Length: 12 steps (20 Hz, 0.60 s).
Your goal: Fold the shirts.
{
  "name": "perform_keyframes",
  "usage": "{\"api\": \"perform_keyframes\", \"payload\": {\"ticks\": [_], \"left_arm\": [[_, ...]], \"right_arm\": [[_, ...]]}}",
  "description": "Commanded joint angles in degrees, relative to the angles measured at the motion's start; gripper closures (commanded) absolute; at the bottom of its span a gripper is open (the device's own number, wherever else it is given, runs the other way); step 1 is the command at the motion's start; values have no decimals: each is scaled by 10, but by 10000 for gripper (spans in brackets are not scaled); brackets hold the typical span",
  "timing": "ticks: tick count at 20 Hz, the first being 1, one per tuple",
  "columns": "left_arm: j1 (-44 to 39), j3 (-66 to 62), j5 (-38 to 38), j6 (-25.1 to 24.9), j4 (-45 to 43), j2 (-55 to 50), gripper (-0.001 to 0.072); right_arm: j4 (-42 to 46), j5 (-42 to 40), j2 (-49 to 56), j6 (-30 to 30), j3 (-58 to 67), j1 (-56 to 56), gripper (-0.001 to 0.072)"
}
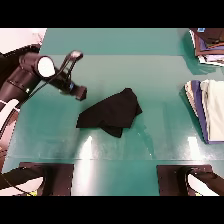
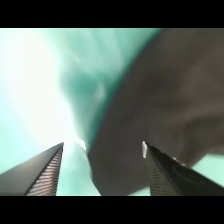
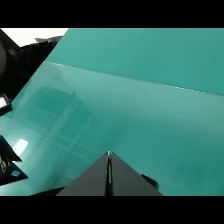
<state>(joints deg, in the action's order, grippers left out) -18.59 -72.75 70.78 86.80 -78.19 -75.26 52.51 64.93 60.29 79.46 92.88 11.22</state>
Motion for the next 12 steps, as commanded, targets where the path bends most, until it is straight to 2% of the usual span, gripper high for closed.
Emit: {"api": "perform_keyframes", "payload": {"ticks": [1, 4, 5, 9, 10, 12], "left_arm": [[65, 141, -45, -36, 116, -3, 116], [65, 223, -117, -33, 150, -3, 116], [65, 234, -130, -33, 158, -3, 141], [65, 235, -159, -33, 157, -3, 649], [65, 226, -158, -32, 145, -2, 682], [65, 189, -142, -32, 110, 2, 682]], "right_arm": [[0, 8, 2, 0, 2, 0, 692], [0, 9, 2, 0, 2, 0, 692], [1, 9, 3, 0, 2, 0, 692], [1, 29, 14, 0, -16, 0, 692], [1, 32, 14, 0, -38, 0, 692], [5, 37, 14, 1, -99, 0, 692]]}}
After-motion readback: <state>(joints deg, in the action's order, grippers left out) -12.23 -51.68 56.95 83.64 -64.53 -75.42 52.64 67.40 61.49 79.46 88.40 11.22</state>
